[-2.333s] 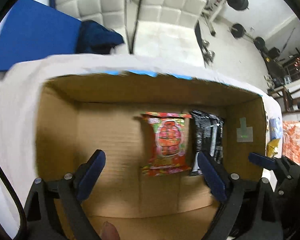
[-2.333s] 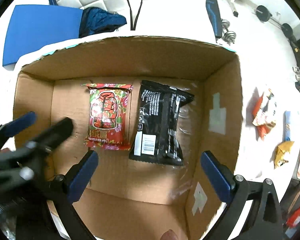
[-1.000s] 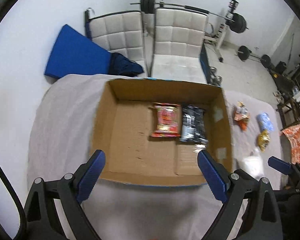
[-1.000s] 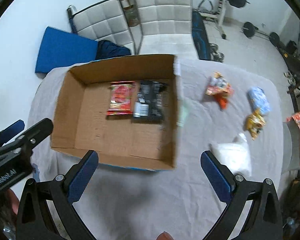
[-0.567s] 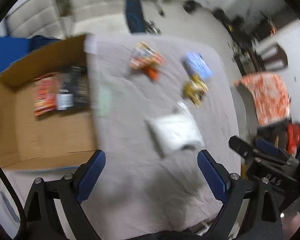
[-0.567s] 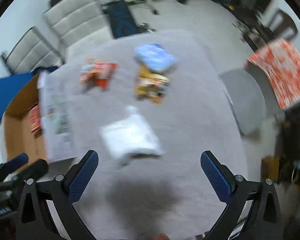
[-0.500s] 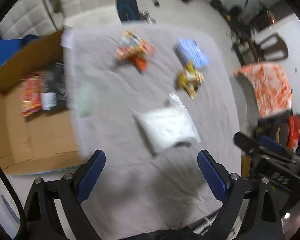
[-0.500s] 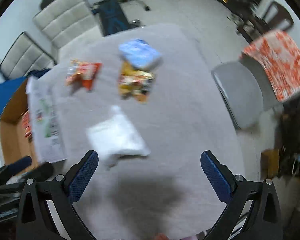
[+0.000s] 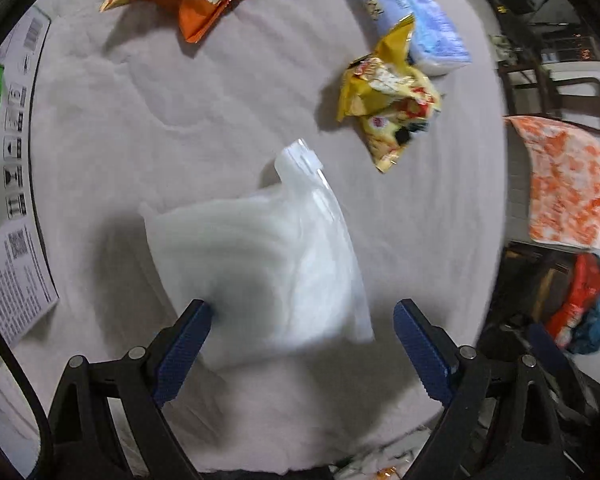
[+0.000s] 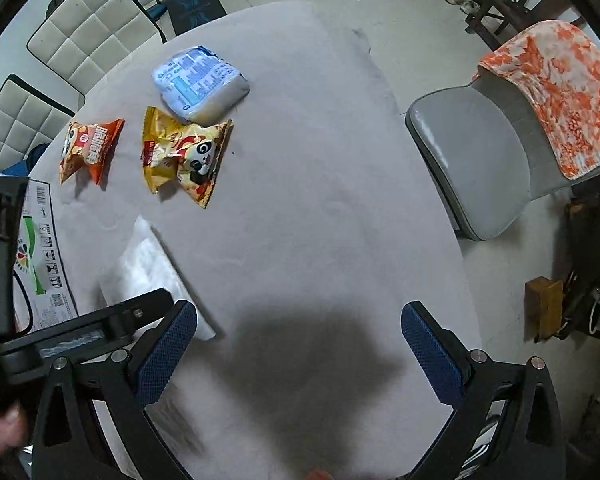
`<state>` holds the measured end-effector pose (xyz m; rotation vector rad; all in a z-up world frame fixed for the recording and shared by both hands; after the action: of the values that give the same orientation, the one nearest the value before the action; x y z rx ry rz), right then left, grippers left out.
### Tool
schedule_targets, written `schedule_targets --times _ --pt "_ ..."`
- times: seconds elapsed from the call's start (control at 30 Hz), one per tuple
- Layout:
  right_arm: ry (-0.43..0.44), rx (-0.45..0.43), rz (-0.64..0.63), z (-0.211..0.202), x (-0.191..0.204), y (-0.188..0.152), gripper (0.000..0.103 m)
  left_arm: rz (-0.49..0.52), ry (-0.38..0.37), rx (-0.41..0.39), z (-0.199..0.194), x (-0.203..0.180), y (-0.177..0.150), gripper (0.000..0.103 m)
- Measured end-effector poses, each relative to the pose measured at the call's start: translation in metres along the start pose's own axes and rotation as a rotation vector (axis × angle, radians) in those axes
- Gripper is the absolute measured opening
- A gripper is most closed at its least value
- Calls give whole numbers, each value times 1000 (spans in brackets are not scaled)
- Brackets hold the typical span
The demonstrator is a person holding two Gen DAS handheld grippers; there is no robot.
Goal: Organize snacks
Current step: 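Grasp the white plastic bag with the left gripper while the right grasps the yellow panda bag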
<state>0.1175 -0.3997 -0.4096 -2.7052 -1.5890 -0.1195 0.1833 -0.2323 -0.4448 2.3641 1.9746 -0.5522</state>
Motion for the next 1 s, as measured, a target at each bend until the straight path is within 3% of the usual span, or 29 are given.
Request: schedule_targets --times 0.17,0.27,0.57,1.0 --pt "20 8 -14 10 4 19 103 49 125 -14 5 -2 7 95" --pt "32 -2 -26 11 10 31 103 105 204 -15 10 5 6 103" --pt "72 5 -59 15 30 46 103 36 143 -64 14 18 8 103" --pt "78 44 -102 26 48 63 103 -64 175 -116 24 25 17 103"
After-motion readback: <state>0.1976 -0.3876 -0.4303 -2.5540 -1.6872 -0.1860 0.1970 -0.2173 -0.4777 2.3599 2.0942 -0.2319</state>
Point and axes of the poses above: each gripper's, at about its wrist camera, not at the fingertips, and z roughly the way its jaws point, x to its left, y to its top, the point moved 9 cm from there along z, roughly the way its jaws point, and after that the axes turned 2 degrees about z, right-handed, at the moved point
